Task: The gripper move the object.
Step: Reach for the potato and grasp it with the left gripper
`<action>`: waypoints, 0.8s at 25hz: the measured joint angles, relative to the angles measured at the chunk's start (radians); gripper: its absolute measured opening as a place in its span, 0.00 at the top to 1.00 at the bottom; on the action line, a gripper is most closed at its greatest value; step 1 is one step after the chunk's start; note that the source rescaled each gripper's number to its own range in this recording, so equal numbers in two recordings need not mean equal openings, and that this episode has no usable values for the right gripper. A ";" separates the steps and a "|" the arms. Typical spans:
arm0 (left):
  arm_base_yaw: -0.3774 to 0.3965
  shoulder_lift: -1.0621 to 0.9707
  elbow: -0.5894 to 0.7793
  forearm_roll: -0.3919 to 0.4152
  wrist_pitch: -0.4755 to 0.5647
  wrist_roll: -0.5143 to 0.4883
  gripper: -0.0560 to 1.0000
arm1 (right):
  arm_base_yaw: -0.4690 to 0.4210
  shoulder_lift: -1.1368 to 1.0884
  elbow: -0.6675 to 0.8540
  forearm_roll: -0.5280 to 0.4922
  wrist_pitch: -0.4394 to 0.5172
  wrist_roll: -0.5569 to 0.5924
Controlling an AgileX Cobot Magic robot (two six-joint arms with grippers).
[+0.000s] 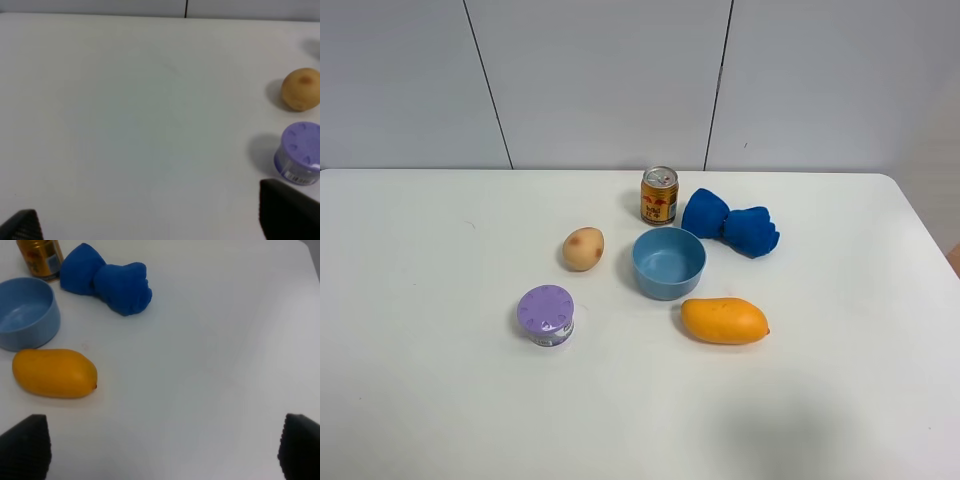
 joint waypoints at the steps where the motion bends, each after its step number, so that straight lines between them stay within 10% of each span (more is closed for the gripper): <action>1: 0.000 0.000 0.000 0.000 0.000 0.000 0.01 | 0.000 0.000 0.000 0.000 0.000 0.000; 20: 0.000 0.000 0.000 0.000 0.000 0.000 0.01 | 0.000 0.000 0.000 0.000 0.000 0.000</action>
